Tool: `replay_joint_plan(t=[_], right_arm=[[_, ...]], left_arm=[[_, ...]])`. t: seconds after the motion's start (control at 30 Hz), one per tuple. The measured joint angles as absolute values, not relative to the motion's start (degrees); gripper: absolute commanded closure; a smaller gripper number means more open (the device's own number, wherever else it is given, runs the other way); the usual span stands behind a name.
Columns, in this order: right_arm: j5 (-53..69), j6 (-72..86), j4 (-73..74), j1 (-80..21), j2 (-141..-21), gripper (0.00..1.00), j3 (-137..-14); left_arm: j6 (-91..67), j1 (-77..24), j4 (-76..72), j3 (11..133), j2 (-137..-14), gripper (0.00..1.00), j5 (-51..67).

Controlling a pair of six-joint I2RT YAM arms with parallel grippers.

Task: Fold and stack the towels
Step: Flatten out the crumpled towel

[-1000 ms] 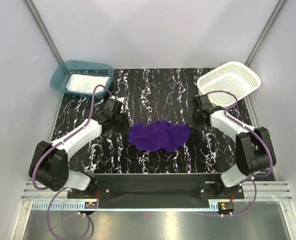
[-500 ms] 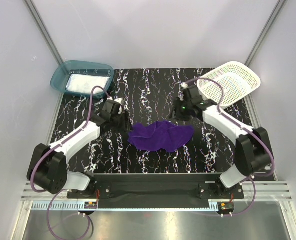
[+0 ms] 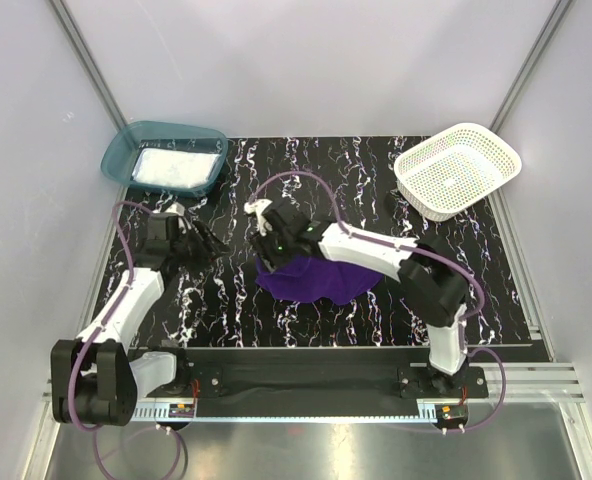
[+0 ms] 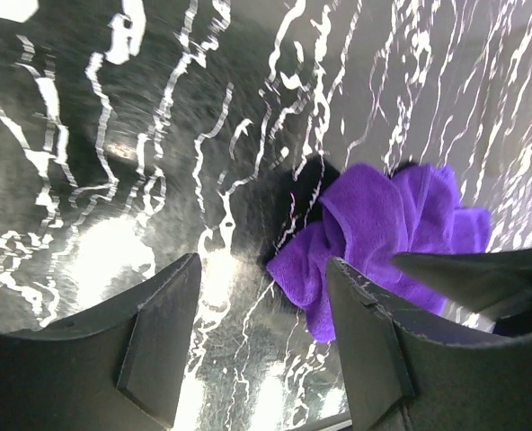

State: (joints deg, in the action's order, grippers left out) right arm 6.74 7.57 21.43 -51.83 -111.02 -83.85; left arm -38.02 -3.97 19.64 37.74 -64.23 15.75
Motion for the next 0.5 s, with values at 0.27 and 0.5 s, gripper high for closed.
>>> replay_joint_plan(t=[0.27,0.5], right_arm=[[-1.8,6.1,21.7,-56.7,-117.4,0.44,-90.0],[-12.0,5.6,23.5,-57.4,-118.8,0.81,-91.3]], left_arm=[[-38.3,-0.5,18.2,36.2,-64.4,0.37,21.1],[-38.2,-0.4,17.6,35.5,-64.4,0.36,22.4]])
